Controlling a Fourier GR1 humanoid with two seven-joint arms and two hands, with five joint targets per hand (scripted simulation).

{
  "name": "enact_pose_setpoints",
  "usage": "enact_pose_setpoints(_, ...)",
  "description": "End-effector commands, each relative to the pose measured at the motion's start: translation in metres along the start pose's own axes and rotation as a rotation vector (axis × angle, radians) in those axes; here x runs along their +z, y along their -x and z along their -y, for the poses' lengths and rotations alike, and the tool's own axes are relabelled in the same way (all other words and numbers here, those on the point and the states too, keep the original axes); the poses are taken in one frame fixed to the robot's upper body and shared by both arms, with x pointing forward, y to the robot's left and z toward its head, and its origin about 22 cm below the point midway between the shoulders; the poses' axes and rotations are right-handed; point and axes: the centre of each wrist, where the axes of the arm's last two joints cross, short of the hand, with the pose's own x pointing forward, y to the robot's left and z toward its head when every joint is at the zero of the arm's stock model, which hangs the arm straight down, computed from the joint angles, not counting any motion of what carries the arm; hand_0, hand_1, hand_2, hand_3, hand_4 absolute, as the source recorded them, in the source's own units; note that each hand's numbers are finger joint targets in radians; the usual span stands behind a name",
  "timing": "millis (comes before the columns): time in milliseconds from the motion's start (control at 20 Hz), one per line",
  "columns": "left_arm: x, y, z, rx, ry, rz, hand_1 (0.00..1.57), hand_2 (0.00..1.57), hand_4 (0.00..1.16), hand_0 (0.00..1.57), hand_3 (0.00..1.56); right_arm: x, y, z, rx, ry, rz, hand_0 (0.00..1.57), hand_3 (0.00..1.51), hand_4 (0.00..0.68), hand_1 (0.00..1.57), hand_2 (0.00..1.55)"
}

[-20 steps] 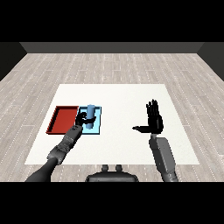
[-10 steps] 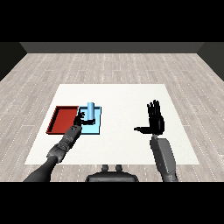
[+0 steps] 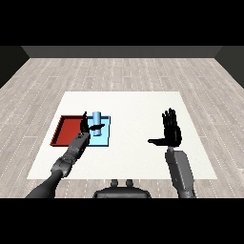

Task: Pick the blue can and put it in the blue box

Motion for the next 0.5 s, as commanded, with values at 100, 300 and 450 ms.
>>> enact_pose_setpoints(100, -0.003, -0.053, 0.014, 0.331, 0.158, 0.457, 0.0, 0.0, 0.0, 0.0, 0.0, 0.002, 0.0, -0.003, 0.05, -0.031, -0.019, 0.0, 0.0, 0.0, 0.0, 0.0)
enact_pose_setpoints(300, 0.015, -0.05, 0.019, 0.512, 0.374, 0.559, 0.0, 0.0, 0.0, 0.0, 0.0, 0.013, 0.008, 0.008, 0.052, -0.032, -0.067, 0.0, 0.0, 0.0, 0.0, 0.0)
enact_pose_setpoints(450, 0.031, -0.015, 0.0, 0.605, 0.428, 0.52, 0.0, 0.0, 0.0, 0.0, 0.0, 0.032, 0.022, 0.003, 0.068, -0.086, -0.119, 0.0, 0.0, 0.0, 0.0, 0.0)
